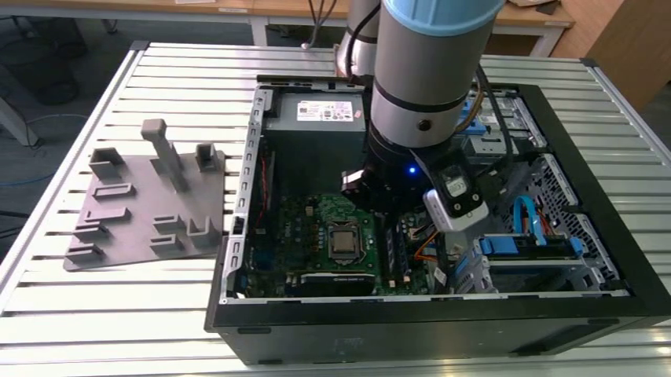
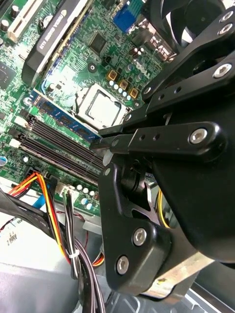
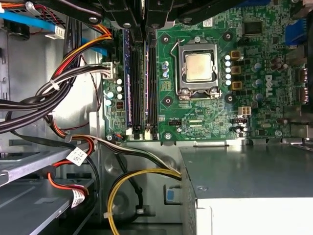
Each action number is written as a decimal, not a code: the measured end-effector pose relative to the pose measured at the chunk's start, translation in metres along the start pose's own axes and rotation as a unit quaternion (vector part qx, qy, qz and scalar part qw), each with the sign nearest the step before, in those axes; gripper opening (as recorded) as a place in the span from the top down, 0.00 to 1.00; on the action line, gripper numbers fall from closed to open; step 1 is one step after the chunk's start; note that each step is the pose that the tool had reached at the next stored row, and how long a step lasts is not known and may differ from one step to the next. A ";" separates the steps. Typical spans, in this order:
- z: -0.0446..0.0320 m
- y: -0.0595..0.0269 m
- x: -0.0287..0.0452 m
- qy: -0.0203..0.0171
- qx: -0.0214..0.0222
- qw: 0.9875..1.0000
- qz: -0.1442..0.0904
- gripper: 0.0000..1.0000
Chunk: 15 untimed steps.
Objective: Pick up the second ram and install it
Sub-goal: 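Insert the second ram into the second slot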
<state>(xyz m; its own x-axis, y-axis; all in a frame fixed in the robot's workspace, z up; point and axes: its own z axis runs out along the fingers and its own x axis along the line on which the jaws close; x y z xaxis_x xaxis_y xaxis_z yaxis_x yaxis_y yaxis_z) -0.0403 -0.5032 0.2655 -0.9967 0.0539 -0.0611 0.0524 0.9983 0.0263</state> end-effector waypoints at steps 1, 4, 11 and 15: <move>0.0007 0.0000 0.0000 0.000 0.000 1.000 0.000 0.86; 0.0033 -0.0001 0.0002 0.000 0.000 1.000 0.000 0.86; 0.0085 -0.0002 0.0005 0.000 0.000 1.000 0.000 0.86; 0.0125 -0.0003 0.0008 0.000 0.000 1.000 0.000 0.86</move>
<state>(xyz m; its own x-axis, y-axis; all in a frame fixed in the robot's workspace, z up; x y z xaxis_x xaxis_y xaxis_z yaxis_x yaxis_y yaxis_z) -0.0403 -0.5032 0.2530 -0.9967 0.0539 -0.0611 0.0524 0.9983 0.0263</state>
